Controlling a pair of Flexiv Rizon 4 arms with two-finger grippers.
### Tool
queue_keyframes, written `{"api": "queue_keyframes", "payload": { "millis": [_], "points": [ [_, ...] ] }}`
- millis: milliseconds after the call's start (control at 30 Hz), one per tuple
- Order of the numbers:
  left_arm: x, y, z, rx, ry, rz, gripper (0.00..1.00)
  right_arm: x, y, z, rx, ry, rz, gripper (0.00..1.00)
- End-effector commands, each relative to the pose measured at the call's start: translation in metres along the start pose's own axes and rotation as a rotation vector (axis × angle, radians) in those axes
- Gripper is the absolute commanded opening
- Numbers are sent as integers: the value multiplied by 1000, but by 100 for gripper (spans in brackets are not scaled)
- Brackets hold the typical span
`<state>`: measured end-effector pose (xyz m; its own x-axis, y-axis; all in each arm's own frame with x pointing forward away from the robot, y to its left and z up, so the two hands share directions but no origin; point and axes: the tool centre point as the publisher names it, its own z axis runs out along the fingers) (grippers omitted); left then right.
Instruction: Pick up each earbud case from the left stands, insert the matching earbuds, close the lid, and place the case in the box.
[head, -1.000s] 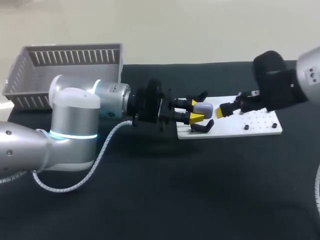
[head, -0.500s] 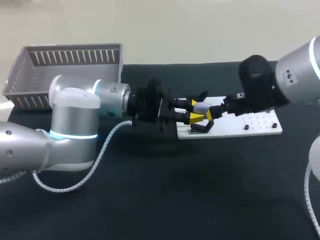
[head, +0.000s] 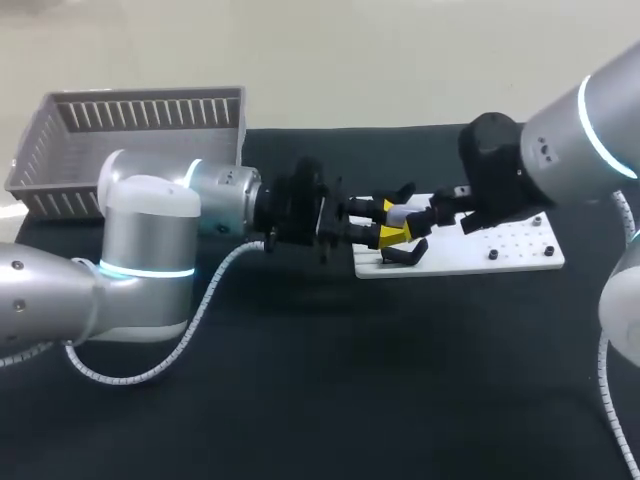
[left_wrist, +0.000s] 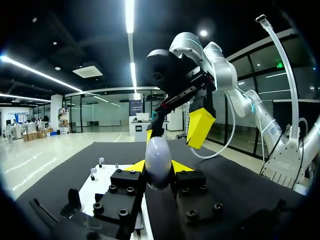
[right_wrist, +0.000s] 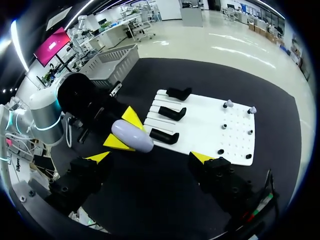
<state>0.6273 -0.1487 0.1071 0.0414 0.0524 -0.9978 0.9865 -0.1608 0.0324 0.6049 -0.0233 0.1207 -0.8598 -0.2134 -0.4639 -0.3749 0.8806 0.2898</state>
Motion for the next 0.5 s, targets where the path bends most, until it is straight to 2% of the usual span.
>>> {"api": "queue_keyframes", "payload": {
  "millis": [33,500],
  "points": [
    [1,0,0,-2,-3,2,0,0,-1,5,125,-9,11,100],
    [1,0,0,-2,-3,2,0,-5,-8,12,130,-22,43,100]
  ]
}}
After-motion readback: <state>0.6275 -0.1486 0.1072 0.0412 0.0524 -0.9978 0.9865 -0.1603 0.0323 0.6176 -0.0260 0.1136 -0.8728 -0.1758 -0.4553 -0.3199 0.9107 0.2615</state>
